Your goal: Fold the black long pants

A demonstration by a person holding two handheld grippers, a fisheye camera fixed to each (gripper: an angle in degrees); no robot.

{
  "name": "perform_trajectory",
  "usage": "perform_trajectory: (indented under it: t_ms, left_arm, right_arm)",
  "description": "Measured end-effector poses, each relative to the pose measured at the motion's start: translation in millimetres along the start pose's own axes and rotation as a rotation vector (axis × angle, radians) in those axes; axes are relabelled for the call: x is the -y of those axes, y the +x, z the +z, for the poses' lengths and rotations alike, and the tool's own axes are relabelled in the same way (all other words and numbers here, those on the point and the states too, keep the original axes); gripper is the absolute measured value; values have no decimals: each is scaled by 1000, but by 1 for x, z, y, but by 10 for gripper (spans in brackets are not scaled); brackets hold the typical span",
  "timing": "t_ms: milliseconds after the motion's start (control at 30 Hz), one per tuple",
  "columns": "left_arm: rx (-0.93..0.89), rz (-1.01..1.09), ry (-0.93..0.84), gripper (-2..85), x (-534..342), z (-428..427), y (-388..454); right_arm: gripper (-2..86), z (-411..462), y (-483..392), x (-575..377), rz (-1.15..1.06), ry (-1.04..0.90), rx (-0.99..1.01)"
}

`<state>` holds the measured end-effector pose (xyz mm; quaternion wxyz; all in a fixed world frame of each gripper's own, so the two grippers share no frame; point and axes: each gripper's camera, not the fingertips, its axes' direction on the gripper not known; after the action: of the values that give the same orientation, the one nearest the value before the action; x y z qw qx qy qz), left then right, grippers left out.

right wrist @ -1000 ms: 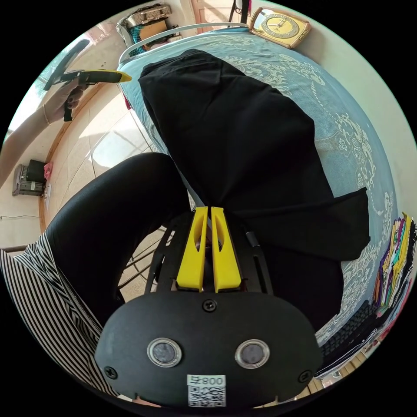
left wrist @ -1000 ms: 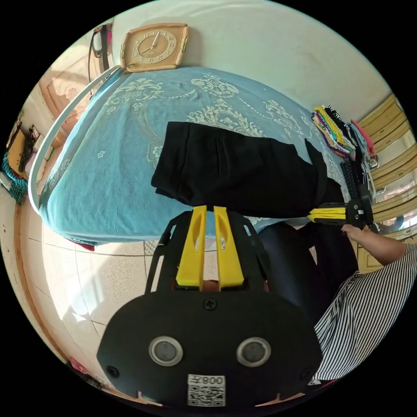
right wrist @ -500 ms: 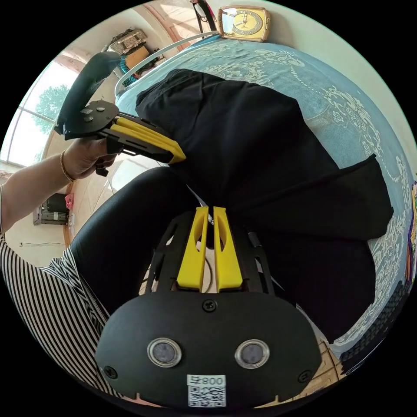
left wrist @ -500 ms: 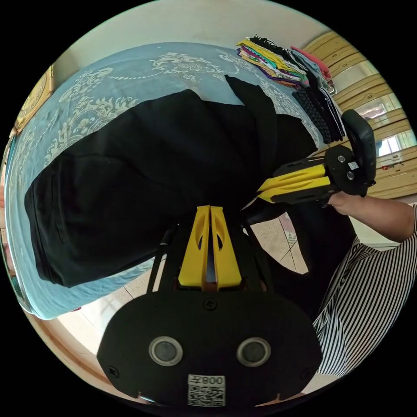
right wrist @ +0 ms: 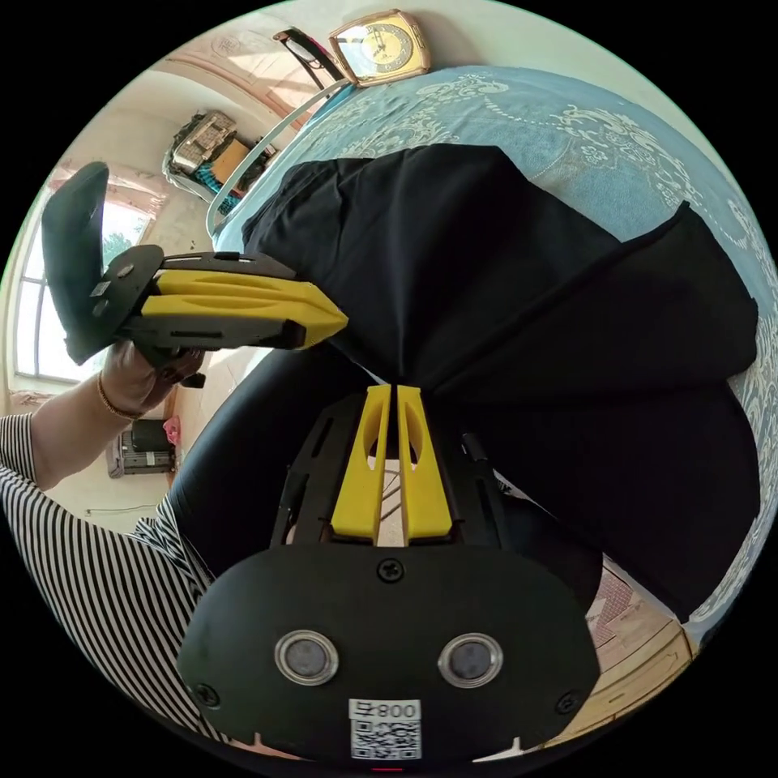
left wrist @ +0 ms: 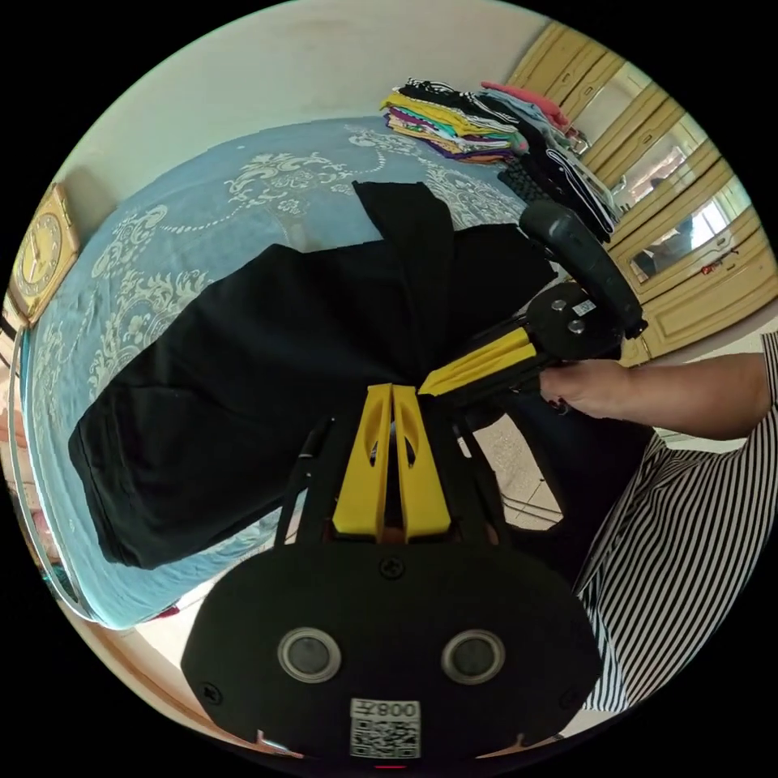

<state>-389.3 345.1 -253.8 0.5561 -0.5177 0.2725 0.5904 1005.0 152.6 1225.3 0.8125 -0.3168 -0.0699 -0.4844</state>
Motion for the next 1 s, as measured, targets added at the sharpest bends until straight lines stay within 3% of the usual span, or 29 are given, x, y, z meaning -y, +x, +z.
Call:
perform_trajectory:
  t_ms: [200, 400, 667, 1000]
  left_arm:
    - [-12, 13, -166, 1, 34, 57, 20]
    - [-59, -39, -144, 3, 47, 67, 21]
    - [-166, -95, -7, 37, 82, 64, 26]
    - [-165, -89, -47, 63, 127, 98, 44]
  right_arm:
    - [9, -36, 34, -7, 97, 63, 162]
    - [20, -94, 82, -30, 255, 154, 261]
    - [68, -218, 162, 33, 348, 287, -12]
    - [100, -256, 201, 118, 431, 123, -209]
